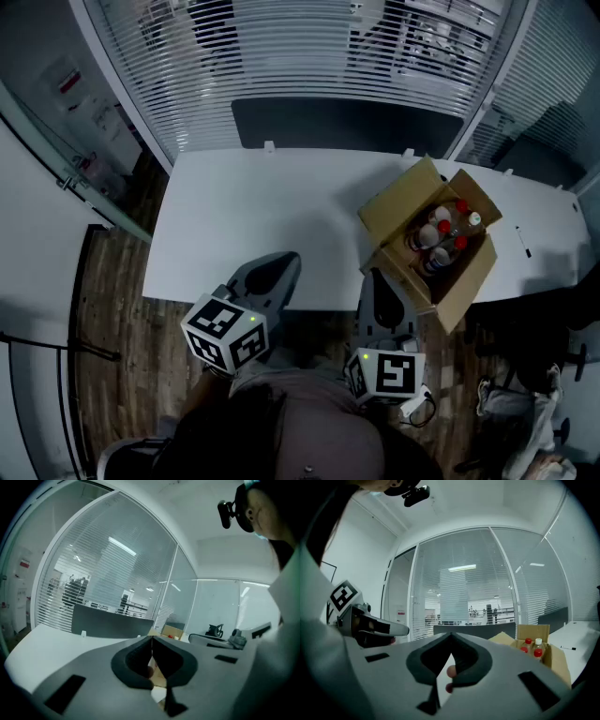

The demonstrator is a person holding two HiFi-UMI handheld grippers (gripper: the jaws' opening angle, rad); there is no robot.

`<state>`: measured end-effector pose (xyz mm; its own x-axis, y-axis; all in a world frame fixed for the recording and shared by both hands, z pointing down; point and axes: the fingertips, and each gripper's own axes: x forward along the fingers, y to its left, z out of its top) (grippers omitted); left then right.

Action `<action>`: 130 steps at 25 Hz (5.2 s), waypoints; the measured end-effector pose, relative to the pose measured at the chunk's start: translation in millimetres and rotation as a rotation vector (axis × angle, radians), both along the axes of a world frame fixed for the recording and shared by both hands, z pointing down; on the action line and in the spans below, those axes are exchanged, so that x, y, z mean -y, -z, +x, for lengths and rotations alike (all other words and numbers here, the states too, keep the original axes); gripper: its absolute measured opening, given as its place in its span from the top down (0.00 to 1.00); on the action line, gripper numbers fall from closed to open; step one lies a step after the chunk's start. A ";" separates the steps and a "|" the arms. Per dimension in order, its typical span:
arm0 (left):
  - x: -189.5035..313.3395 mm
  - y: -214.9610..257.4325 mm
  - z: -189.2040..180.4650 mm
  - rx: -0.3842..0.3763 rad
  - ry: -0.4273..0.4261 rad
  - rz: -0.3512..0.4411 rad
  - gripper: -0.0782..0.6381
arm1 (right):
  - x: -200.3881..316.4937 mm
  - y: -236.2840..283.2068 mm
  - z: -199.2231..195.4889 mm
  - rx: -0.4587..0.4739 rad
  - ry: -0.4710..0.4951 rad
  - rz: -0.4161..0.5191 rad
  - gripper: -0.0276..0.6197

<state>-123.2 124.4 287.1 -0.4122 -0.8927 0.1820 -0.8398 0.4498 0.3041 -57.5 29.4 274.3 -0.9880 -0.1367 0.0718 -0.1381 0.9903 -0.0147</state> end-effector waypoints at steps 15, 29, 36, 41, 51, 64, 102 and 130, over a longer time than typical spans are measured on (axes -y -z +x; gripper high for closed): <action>0.8 -14.9 -21.6 -0.009 -0.050 -0.030 0.88 | 1.7 -1.7 -17.0 -0.003 -0.049 -0.010 0.92; 105.6 -21.4 -29.3 0.002 -0.083 -0.028 0.88 | 151.4 -22.9 15.6 -0.113 -0.241 0.087 0.92; 164.0 -27.7 -27.2 0.003 -0.031 -0.031 0.88 | 242.5 -56.6 32.0 -0.279 -0.263 0.144 0.83; 191.3 -33.4 -24.2 -0.005 0.005 -0.043 0.88 | 277.1 -91.7 22.6 -0.403 -0.188 0.129 0.68; 206.7 -42.2 -39.6 -0.006 0.034 -0.086 0.88 | 306.9 -153.8 -9.9 -0.654 -0.132 0.152 0.60; 198.8 -48.7 -73.5 -0.025 0.006 -0.114 0.88 | 305.8 -174.4 -19.0 -0.787 -0.074 0.066 0.65; 94.1 -45.7 -133.6 -0.051 0.013 -0.042 0.88 | 210.1 33.4 -46.8 -0.274 -0.151 0.140 0.70; -42.1 -33.1 -148.2 -0.016 0.301 -0.039 0.88 | 39.7 60.4 -150.4 -0.121 0.340 0.165 0.70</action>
<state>-271.4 166.5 320.1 -0.6540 -0.7230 0.2225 -0.6624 0.6894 0.2932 -207.9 -10.3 213.9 -0.9647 0.1772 0.1946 0.2069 0.9676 0.1445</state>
